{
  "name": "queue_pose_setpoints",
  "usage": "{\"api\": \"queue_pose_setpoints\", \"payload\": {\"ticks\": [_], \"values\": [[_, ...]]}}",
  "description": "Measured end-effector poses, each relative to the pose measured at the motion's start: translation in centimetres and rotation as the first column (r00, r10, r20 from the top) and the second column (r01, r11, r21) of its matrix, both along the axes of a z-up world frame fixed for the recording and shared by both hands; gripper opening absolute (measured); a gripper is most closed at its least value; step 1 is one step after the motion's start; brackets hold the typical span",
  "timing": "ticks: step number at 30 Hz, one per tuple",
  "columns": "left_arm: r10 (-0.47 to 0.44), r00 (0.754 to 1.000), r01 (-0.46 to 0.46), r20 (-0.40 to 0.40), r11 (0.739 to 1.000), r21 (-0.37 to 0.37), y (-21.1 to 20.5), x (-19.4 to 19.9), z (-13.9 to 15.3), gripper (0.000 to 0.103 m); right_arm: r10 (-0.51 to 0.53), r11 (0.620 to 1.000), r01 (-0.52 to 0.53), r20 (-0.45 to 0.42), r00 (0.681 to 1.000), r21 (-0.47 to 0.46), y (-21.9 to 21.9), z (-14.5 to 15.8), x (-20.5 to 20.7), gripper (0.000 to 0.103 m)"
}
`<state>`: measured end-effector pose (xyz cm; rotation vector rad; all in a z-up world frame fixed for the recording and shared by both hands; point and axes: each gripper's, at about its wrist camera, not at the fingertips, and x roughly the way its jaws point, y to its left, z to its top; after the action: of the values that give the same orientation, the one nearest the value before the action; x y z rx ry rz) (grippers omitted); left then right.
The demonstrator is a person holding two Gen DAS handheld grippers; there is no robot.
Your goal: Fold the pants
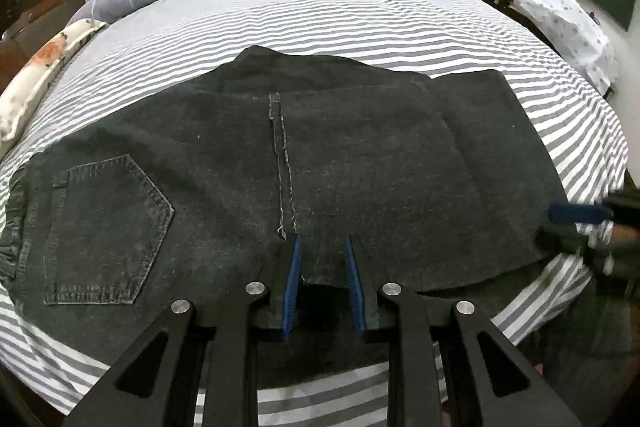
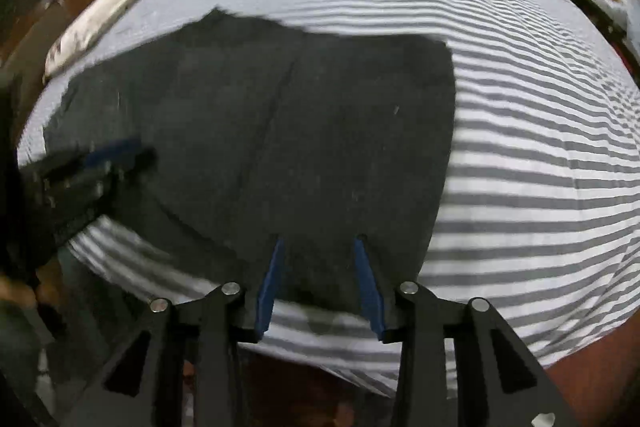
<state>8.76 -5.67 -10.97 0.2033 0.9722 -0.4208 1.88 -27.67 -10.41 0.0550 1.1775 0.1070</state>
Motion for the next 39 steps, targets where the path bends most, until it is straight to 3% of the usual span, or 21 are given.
{"api": "queue_pose_setpoints", "payload": {"ticks": [5,11,13,16,20,26,28,31,33,39], "values": [[0.025,0.999,-0.026,-0.020,0.999,-0.040,0.6,0.1,0.4,0.024,-0.001,1.000,0.001,-0.019,1.000,-0.021,0.3,-1.4,0.0,0.044],[0.094,0.995,-0.097,-0.038,0.988,-0.121,4.5,-0.4,1.9,0.030,-0.009,0.999,0.008,-0.028,1.000,-0.034,1.2,-1.6,0.1,0.057],[0.132,0.991,-0.136,-0.033,0.981,-0.140,6.5,-0.7,2.4,0.031,-0.011,0.999,0.009,-0.032,0.999,-0.051,1.5,-1.5,0.0,0.058],[0.219,0.975,-0.224,-0.047,0.949,-0.222,11.1,-0.9,3.0,0.031,-0.016,0.998,0.013,-0.037,0.999,-0.064,1.7,-1.4,0.3,0.060],[0.367,0.928,-0.368,-0.072,0.866,-0.338,18.1,-0.9,3.5,0.031,-0.039,0.998,0.036,-0.039,0.998,-0.060,2.4,-1.1,0.9,0.060],[0.493,0.853,-0.506,-0.171,0.702,-0.500,27.1,-1.2,2.3,0.032,-0.121,0.992,0.121,0.009,0.993,-0.033,3.0,0.1,0.6,0.059],[0.521,0.820,-0.553,-0.237,0.613,-0.565,29.9,-1.1,1.2,0.032,-0.114,0.993,0.115,0.028,0.993,-0.028,3.5,0.6,0.5,0.059],[0.540,0.781,-0.601,-0.314,0.514,-0.612,32.7,-0.9,-0.6,0.032,-0.092,0.995,0.094,0.054,0.994,-0.034,4.4,1.3,0.3,0.060],[0.550,0.767,-0.619,-0.331,0.496,-0.609,33.5,-0.6,-1.5,0.032,-0.088,0.995,0.090,0.051,0.995,-0.037,4.8,1.4,0.5,0.060],[0.492,0.794,-0.581,-0.357,0.442,-0.683,34.4,0.5,-3.1,0.032,-0.089,0.996,0.089,0.029,0.996,-0.003,6.1,1.3,2.0,0.060]]}}
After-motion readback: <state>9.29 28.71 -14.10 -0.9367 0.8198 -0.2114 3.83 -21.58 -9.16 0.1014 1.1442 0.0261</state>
